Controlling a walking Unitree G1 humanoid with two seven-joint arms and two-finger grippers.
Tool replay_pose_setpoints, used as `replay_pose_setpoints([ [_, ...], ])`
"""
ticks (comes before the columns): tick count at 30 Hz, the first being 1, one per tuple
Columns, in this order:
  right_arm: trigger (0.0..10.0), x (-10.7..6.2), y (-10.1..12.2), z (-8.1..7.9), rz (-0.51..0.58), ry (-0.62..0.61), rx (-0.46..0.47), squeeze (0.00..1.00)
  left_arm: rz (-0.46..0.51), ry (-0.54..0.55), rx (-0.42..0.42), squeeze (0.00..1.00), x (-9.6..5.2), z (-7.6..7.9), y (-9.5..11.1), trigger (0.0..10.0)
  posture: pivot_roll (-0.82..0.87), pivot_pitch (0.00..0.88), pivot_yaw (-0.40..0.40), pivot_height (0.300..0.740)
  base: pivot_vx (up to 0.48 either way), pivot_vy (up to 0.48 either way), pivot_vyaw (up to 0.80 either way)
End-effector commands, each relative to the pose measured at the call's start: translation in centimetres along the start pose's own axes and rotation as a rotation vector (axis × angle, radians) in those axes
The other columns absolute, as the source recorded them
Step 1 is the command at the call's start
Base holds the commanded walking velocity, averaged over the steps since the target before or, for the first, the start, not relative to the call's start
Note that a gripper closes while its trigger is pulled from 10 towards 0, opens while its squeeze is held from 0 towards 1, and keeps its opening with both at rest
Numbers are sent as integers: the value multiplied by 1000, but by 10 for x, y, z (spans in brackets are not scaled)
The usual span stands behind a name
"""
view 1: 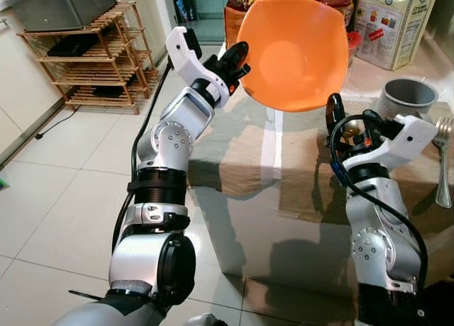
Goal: Setting the table
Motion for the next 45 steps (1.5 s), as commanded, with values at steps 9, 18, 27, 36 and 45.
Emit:
replay_pose_setpoints([
  [9,10000,14,0,-16,8,53,67,0,17,-73,-31,0,-2,21,4,0,-11,0,109,736,0,0,0],
  [18,10000,20,5,-23,35,69,74,0,-33,-96,-41,0,-5,28,-10,0,-10,0,110,736,0,0,0],
  [27,0,22,4,-24,37,62,93,0,-83,-124,-71,0,-8,34,-20,0,-8,0,109,736,0,0,0],
  [36,0,20,2,-21,35,45,94,0,-107,-132,-52,0,-10,34,-25,0,-9,0,108,736,0,0,0],
  [45,0,12,-3,-13,21,17,77,0,-123,-115,79,0,-10,24,-28,0,-12,0,107,736,0,0,0],
])
Point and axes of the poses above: a point about 5 cm out from each wrist's last joint towards the gripper, its own x axis pointing out of the wrist towards the gripper, its own y axis along the axis of the wrist's last joint, z = x × y, the point moved 6 cm from there along x, pointing out of the wrist towards the gripper, and after that the axes turned 10 degrees about -x, right-handed, at the moved point
